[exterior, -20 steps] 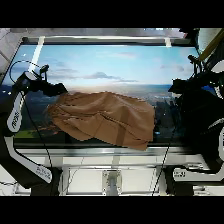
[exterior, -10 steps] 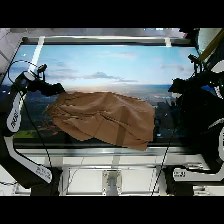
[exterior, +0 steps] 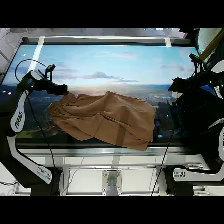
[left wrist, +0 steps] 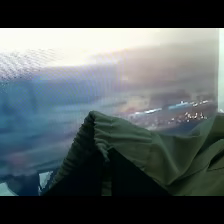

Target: Fold the clothes and pants, and hang the long-sleeved shirts on hangers.

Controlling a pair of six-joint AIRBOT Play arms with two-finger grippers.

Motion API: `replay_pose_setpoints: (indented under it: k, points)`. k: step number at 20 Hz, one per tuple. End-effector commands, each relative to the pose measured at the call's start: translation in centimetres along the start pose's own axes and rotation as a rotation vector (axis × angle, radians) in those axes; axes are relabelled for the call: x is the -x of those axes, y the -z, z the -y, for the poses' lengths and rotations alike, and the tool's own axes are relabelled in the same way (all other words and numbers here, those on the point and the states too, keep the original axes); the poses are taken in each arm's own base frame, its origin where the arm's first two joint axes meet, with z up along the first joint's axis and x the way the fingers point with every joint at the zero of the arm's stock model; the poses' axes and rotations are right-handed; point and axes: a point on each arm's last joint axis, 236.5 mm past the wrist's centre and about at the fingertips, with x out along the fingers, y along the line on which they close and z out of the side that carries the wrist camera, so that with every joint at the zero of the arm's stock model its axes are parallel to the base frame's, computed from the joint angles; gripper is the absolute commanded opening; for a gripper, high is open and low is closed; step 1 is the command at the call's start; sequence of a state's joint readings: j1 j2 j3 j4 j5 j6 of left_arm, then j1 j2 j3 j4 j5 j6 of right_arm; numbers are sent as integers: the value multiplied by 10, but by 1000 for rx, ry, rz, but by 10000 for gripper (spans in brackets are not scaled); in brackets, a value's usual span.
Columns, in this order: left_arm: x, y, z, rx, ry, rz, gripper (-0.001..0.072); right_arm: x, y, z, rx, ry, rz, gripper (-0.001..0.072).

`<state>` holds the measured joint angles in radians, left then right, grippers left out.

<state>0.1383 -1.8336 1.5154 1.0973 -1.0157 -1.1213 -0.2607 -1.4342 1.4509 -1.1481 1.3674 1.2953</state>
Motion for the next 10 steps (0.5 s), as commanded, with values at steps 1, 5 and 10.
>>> replay_pose_setpoints:
  k: [1,5,10]
  points:
    - [-3,0,10,-32,10,-7,59,0,0,0,-1,0,-1,346]
    - [5,1,12,-36,12,-11,17,1,8,4,4,18,-33,347]
    - [61,-13,2,-24,-13,67,17,-13,62,33,-64,51,-211,347]
